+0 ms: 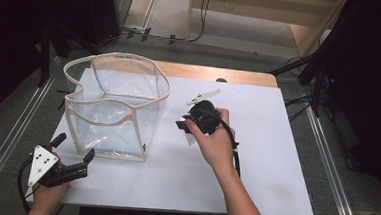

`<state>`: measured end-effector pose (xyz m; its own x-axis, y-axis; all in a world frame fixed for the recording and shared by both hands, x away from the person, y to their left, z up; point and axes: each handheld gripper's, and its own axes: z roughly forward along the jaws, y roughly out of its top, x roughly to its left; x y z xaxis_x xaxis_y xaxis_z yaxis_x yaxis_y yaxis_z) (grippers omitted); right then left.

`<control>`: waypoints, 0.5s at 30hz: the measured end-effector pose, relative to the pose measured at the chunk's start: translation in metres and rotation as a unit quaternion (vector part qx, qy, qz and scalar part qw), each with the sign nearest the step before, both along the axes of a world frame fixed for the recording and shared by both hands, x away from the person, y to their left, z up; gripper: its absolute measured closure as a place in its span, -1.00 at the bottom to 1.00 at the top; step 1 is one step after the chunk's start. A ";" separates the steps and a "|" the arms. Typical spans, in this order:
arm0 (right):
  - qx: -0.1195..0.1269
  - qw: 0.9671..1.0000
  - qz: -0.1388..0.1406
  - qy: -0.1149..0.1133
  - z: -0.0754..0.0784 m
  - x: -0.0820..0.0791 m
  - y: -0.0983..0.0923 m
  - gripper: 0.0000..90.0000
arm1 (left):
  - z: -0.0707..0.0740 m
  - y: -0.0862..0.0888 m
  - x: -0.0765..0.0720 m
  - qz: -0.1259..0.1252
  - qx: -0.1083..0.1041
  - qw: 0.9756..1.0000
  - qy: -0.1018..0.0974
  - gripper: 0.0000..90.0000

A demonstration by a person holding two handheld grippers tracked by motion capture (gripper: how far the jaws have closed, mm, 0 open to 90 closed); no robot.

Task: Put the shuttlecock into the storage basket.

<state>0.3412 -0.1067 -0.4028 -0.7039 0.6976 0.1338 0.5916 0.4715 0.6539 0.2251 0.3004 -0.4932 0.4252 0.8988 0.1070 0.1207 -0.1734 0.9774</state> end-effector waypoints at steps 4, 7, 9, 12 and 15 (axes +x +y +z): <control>0.002 1.000 -0.001 -0.006 0.004 0.000 -0.002 0.40 | 0.000 0.000 0.000 0.000 0.000 1.000 0.000 -0.95; 0.005 1.000 -0.002 -0.007 0.007 0.000 -0.003 0.40 | 0.000 0.000 0.000 0.000 0.000 1.000 0.000 -0.95; 0.006 1.000 -0.002 -0.008 0.009 0.000 -0.003 0.40 | 0.000 0.000 0.000 0.000 0.000 1.000 0.000 -0.95; 0.008 1.000 -0.001 -0.010 0.010 0.000 -0.003 0.40 | 0.000 0.000 0.000 0.000 0.000 1.000 0.000 -0.95; 0.011 1.000 -0.002 -0.010 0.011 0.000 -0.004 0.40 | 0.000 0.000 0.000 0.000 0.000 1.000 0.000 -0.95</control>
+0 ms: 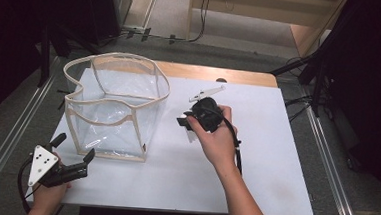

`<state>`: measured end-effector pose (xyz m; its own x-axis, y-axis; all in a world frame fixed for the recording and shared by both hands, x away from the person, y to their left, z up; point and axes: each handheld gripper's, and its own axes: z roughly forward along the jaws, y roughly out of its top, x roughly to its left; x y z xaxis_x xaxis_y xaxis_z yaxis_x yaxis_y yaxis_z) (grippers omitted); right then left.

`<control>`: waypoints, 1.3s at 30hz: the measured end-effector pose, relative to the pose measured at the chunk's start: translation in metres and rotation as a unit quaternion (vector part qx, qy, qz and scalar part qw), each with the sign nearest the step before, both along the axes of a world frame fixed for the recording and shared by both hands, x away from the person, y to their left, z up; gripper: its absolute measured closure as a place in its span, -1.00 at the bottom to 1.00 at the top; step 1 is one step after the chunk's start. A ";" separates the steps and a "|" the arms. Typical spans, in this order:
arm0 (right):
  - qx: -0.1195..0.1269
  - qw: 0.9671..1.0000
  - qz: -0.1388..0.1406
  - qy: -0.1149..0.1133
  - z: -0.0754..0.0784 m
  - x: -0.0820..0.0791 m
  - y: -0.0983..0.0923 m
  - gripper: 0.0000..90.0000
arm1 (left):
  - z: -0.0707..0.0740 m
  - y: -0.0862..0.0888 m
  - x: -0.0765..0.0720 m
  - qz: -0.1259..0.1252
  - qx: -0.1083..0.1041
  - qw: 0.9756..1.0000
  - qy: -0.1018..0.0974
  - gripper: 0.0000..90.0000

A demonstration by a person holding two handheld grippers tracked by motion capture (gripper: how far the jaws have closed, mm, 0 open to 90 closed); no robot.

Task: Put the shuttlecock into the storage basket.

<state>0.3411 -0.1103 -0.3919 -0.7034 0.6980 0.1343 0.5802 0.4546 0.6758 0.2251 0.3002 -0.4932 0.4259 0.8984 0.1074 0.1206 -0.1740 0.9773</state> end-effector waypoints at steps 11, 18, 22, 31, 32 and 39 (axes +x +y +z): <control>0.002 1.000 0.003 -0.006 0.008 0.001 0.000 0.40 | 0.000 0.000 0.000 0.000 0.000 1.000 0.000 -0.95; 0.004 1.000 0.002 -0.011 0.013 0.001 -0.001 0.40 | 0.000 0.000 0.000 0.001 -0.002 1.000 0.000 -0.95; 0.005 1.000 0.004 -0.014 0.016 0.001 -0.001 0.40 | 0.000 0.000 0.000 0.001 -0.001 1.000 0.000 -0.95; 0.010 1.000 0.005 -0.020 0.022 0.002 0.000 0.40 | 0.000 0.000 0.000 0.000 -0.002 1.000 0.000 -0.95; 0.010 1.000 0.005 -0.020 0.022 0.002 0.000 0.40 | 0.000 0.000 0.000 0.000 -0.002 1.000 0.000 -0.95; 0.013 1.000 0.006 -0.027 0.028 0.003 0.000 0.40 | 0.000 0.000 0.000 0.001 0.000 1.000 0.000 -0.95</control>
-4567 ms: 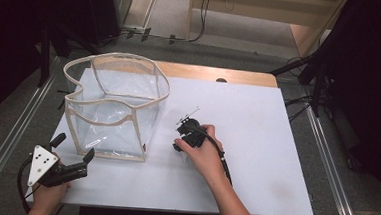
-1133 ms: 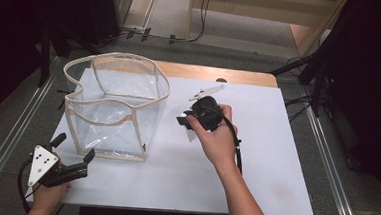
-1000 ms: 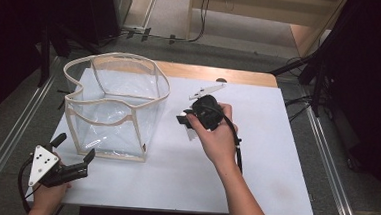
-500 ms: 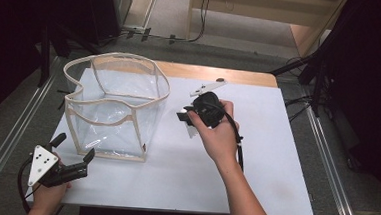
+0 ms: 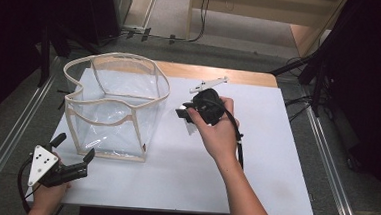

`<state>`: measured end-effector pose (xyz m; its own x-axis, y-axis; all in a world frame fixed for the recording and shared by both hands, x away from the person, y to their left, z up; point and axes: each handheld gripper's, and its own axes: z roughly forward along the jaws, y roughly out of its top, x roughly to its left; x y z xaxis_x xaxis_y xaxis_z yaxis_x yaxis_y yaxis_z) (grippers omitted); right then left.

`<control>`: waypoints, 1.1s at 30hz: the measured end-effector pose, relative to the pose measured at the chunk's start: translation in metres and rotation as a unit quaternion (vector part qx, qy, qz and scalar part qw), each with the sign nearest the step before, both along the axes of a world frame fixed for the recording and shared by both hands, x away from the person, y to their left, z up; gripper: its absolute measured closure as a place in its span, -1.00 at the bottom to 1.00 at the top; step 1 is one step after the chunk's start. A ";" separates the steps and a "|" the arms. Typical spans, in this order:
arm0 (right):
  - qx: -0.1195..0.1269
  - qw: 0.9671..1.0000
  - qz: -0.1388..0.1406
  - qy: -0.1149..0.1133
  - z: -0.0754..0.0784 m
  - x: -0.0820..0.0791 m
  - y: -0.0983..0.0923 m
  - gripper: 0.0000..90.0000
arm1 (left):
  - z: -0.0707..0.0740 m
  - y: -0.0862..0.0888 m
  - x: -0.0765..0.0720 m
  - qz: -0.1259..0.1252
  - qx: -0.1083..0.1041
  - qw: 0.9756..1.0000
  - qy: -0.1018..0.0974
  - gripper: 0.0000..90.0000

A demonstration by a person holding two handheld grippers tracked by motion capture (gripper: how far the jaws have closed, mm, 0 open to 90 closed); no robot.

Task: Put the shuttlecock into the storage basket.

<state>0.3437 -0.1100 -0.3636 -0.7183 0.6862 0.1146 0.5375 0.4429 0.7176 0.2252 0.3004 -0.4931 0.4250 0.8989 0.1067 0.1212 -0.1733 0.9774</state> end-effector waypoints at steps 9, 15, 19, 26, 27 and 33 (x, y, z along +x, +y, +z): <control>0.005 1.000 0.002 -0.009 0.010 0.002 0.001 0.40 | 0.000 0.000 0.000 0.000 -0.001 1.000 0.000 -0.95; 0.008 1.000 0.002 -0.010 0.015 0.003 0.003 0.40 | 0.000 0.000 0.000 0.000 -0.002 1.000 0.000 -0.95; 0.007 1.000 0.003 -0.013 0.018 0.004 0.004 0.40 | 0.000 0.000 0.000 0.000 -0.001 1.000 0.000 -0.95; 0.008 1.000 0.004 -0.017 0.026 0.007 0.004 0.40 | 0.000 0.000 0.000 0.000 0.001 1.000 0.000 -0.95; 0.010 1.000 0.005 -0.017 0.027 0.008 0.004 0.40 | 0.000 0.000 0.000 0.000 0.001 1.000 0.000 -0.95; 0.014 1.000 0.006 -0.019 0.034 0.010 0.005 0.40 | 0.000 0.000 0.000 0.000 0.001 1.000 0.000 -0.95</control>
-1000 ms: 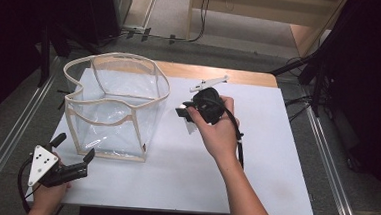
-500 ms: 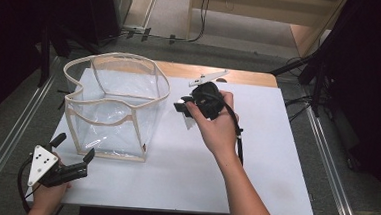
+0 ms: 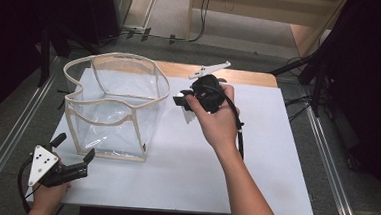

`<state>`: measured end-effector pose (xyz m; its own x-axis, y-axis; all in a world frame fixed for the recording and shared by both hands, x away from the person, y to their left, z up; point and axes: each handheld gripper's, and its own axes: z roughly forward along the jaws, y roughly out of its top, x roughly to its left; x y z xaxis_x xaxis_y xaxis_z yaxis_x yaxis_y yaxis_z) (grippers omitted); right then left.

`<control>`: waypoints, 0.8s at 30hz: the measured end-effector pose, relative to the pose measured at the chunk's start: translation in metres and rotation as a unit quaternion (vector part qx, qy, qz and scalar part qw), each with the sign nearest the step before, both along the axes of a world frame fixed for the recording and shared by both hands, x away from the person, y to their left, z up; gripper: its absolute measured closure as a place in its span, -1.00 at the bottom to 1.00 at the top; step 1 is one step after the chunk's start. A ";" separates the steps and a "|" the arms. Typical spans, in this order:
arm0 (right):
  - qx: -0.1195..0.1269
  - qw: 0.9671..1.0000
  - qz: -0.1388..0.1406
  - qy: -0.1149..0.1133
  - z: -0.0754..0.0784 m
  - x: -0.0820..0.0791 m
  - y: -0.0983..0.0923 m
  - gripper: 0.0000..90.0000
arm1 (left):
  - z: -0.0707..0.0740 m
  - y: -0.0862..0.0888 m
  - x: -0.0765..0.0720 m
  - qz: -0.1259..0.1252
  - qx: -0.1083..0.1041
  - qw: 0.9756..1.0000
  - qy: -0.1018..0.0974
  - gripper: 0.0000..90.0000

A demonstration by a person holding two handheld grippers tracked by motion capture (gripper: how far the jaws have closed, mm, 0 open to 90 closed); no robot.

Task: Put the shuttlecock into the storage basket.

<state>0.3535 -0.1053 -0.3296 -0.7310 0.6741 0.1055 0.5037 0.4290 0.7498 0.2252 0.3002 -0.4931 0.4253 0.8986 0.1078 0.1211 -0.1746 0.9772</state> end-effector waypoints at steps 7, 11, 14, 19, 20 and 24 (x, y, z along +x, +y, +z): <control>0.004 1.000 0.001 -0.007 0.004 0.002 0.001 0.40 | 0.000 0.000 0.000 -0.001 0.000 1.000 0.000 -0.95; 0.006 1.000 0.002 -0.008 0.006 0.002 0.001 0.40 | 0.000 0.000 0.000 -0.001 0.000 1.000 0.000 -0.95; 0.009 1.000 0.002 -0.010 0.007 0.002 0.001 0.40 | 0.000 0.000 0.000 0.000 -0.002 1.000 0.000 -0.95; 0.013 1.000 0.002 -0.011 0.009 0.003 0.000 0.40 | 0.000 0.000 0.000 0.000 -0.002 1.000 0.000 -0.95; 0.014 1.000 0.002 -0.010 0.010 0.003 0.000 0.40 | 0.000 0.000 0.000 -0.001 -0.002 1.000 0.000 -0.95; 0.017 1.000 0.003 -0.013 0.012 0.004 0.000 0.40 | 0.000 0.000 0.000 -0.001 -0.002 1.000 0.000 -0.95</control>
